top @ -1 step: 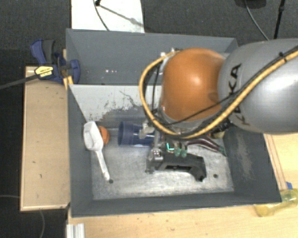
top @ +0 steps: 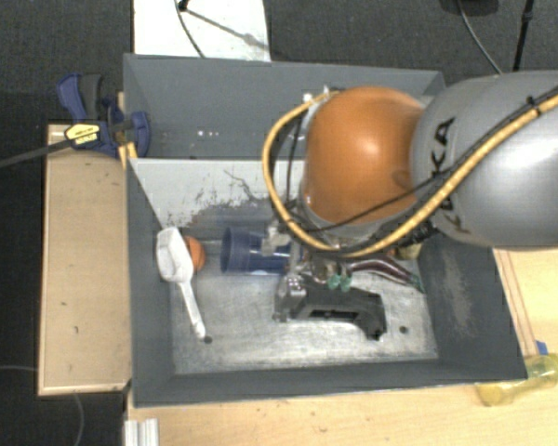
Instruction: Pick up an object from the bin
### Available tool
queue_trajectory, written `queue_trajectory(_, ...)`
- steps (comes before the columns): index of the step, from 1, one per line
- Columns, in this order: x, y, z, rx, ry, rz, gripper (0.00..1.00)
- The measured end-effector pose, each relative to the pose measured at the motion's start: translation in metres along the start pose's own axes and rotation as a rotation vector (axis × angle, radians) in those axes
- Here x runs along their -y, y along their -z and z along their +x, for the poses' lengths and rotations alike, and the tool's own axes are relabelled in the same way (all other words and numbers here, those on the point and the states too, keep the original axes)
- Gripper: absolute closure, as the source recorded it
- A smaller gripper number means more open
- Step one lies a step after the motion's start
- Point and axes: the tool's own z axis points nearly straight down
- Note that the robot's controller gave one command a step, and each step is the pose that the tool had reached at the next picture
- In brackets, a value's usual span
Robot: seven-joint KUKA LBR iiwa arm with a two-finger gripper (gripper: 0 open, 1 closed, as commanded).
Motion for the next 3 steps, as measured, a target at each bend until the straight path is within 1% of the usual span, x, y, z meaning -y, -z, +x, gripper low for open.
queue_trajectory(1, -0.032, -0.055, 0.013, 0.002, 0.128, 0.0, 0.0)
queue_trajectory(2, -0.084, -0.065, -0.029, 0.0, 0.466, 0.0, 0.0)
queue_trajectory(3, -0.088, -0.097, -0.021, 0.0, 0.655, 0.0, 0.0)
